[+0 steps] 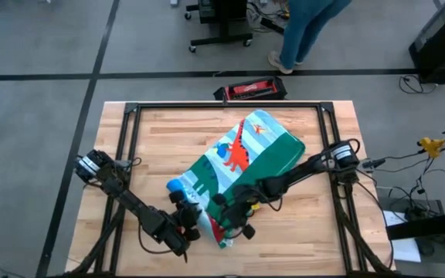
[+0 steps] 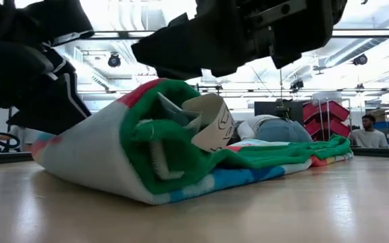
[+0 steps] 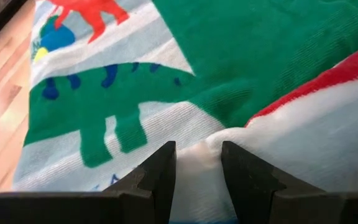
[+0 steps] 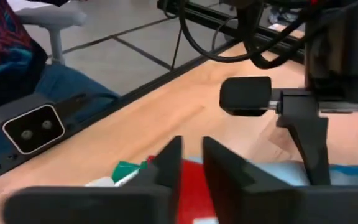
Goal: Roll towel
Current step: Roll the multi-color dinosaur print towel
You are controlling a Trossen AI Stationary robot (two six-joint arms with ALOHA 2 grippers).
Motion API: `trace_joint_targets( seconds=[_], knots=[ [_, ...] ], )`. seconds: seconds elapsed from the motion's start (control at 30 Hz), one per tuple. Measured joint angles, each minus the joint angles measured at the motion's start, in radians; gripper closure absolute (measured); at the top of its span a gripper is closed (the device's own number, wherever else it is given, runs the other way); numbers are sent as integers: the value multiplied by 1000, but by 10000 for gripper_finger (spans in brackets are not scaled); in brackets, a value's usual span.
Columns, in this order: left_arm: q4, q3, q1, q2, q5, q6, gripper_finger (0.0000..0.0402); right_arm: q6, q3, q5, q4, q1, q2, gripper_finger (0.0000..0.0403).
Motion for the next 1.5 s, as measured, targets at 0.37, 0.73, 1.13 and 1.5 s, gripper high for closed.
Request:
trace_joint_targets(
  seconds=[0.37, 0.73, 1.13, 1.5],
  knots=[
    [12, 0, 7, 0, 0, 15, 285, 11, 25, -41, 17, 4, 102, 401],
    [67, 0, 37, 0, -3, 68, 285, 75, 36, 43, 100, 49, 174, 403],
    [70, -6, 38, 1, -5, 68, 285, -25, 50, 92, 43, 32, 100, 403],
    [65, -6, 39, -6, -9, 68, 285, -36, 156, 88, 55, 8, 246, 403]
  ],
)
